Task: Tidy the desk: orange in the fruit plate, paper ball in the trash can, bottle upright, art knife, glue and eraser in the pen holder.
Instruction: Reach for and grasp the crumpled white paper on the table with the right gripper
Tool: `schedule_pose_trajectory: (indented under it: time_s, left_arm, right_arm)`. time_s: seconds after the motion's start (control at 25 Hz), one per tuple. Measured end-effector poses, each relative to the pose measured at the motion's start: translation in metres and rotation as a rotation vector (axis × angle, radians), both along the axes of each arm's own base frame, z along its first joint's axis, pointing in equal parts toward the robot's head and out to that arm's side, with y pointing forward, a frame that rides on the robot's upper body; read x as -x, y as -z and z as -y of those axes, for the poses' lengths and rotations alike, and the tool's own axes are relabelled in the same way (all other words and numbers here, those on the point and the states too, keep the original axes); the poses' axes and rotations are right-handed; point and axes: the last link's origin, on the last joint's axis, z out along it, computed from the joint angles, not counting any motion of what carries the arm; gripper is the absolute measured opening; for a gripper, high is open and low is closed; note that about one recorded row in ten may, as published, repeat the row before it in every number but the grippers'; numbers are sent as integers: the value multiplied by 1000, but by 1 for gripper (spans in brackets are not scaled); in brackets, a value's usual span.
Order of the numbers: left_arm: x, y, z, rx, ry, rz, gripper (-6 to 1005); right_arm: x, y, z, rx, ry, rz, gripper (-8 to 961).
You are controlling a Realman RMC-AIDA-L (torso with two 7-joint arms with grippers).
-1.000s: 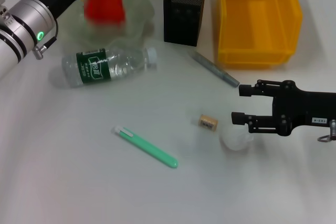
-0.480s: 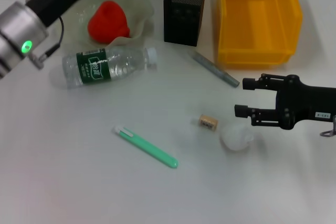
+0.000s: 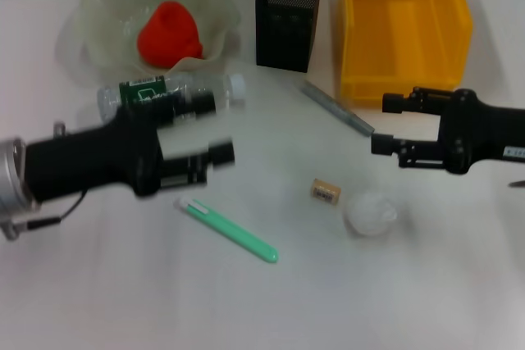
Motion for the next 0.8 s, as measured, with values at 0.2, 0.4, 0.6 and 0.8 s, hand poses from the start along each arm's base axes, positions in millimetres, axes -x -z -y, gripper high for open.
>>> schedule_pose_trajectory:
  time_s: [0.2,0.4,0.6,0.8]
  left_arm:
    - [13,15,16,4,30,-72,813]
    - [16,27,22,14,45,-117,813]
    - [19,33,21,13,39,-148,813]
    - [19,35,20,7,33,-158,813]
  right_arm:
    - [38,-33,-21,90,15,54,740]
    - [84,-48,-47,255,105,318,740]
    - [106,-25,-61,362,142,639,739]
    - [109,10,-59,358,81,839,739]
